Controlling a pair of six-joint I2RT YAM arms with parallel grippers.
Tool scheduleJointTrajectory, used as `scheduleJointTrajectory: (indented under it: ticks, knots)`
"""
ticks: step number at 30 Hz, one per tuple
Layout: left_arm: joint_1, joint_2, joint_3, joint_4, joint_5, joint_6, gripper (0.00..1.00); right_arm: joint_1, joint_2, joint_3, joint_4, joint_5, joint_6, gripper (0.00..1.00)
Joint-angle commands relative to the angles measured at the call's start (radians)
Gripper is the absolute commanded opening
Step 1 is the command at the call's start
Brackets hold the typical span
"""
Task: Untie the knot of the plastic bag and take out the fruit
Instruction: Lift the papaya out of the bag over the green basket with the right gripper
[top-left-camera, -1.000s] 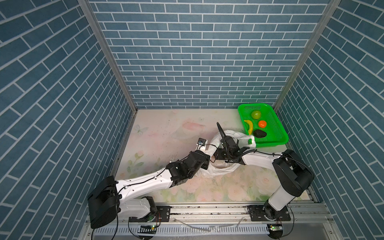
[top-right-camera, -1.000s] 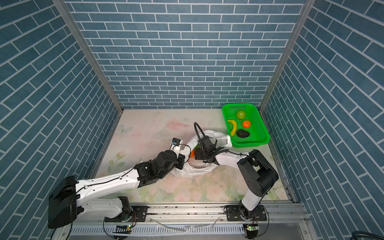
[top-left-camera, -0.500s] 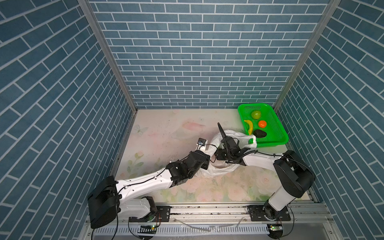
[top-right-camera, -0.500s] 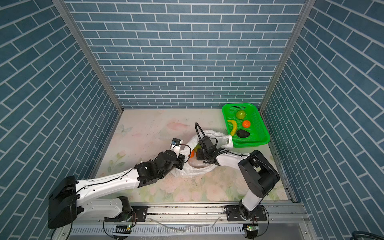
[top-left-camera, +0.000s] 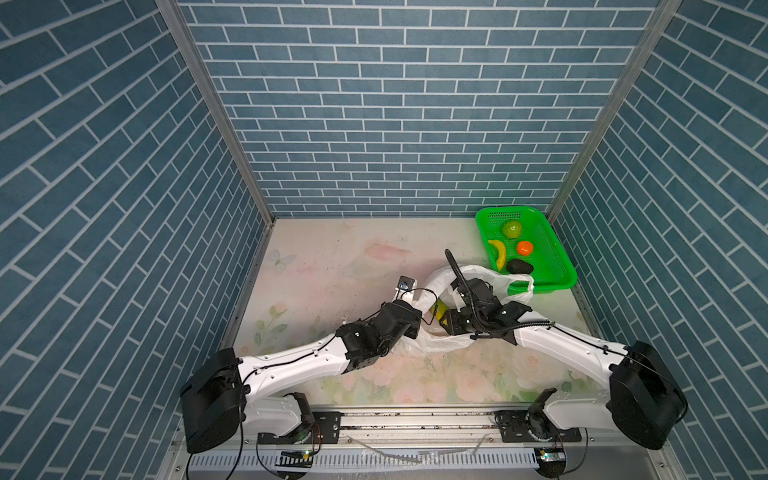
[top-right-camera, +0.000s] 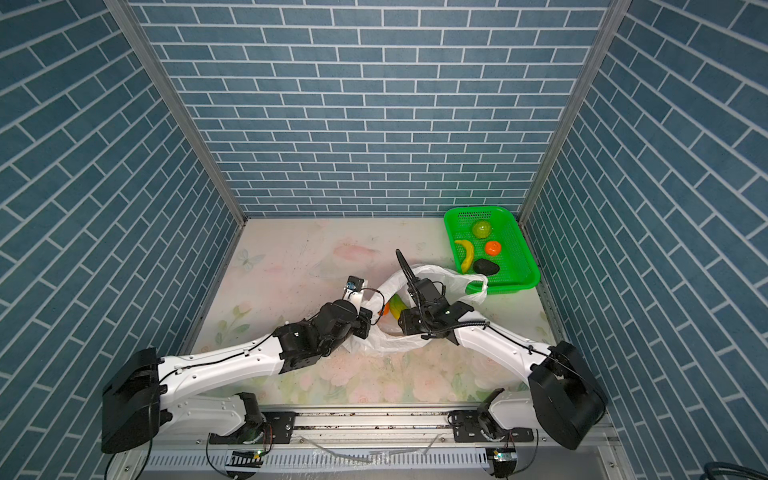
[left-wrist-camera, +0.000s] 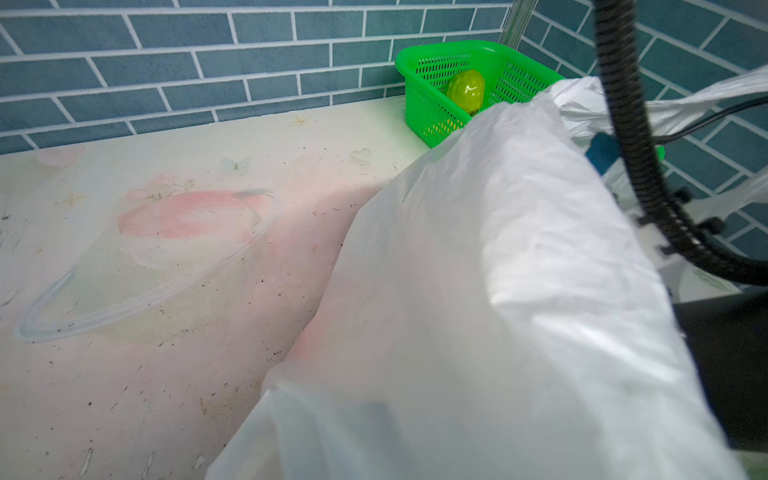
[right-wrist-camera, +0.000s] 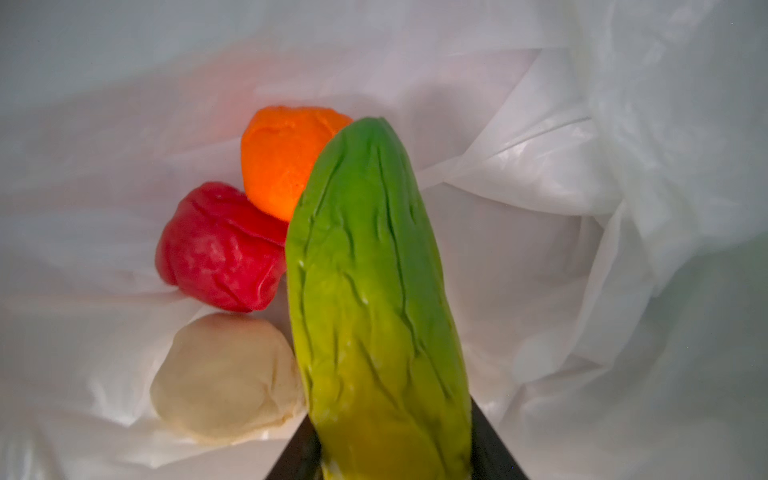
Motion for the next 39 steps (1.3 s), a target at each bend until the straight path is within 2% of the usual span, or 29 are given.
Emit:
scheduleJointTrajectory:
  ticks: [1, 10, 14, 18, 22, 29, 33, 39]
  knots:
    - [-0.006, 0.015, 0.03, 0.012, -0.016, 0.004, 0.0, 0.017, -0.053, 0.007, -0.146, -0.021, -0.059, 0.41]
    - [-0.006, 0.022, 0.043, -0.016, -0.036, 0.006, 0.0, 0.033, -0.214, 0.082, -0.34, -0.07, -0.064, 0.41]
    - [-0.006, 0.025, 0.043, -0.017, -0.035, 0.003, 0.0, 0.031, -0.285, 0.183, -0.438, -0.041, -0.065, 0.41]
    - [-0.006, 0.028, 0.044, -0.02, -0.03, 0.001, 0.0, 0.02, -0.293, 0.307, -0.504, 0.014, -0.08, 0.41]
    - [-0.006, 0.025, 0.044, -0.028, -0.024, 0.004, 0.0, -0.021, -0.272, 0.416, -0.538, 0.017, -0.118, 0.41]
    - [-0.006, 0.018, 0.041, -0.033, -0.014, 0.004, 0.0, -0.285, -0.225, 0.574, -0.553, -0.017, -0.224, 0.4]
    - [-0.005, 0.016, 0.039, -0.03, -0.009, 0.006, 0.0, -0.428, -0.162, 0.63, -0.531, 0.002, -0.276, 0.4]
    - [-0.006, 0.005, 0.03, -0.027, -0.01, 0.007, 0.0, -0.613, -0.067, 0.569, -0.317, 0.051, -0.269, 0.4]
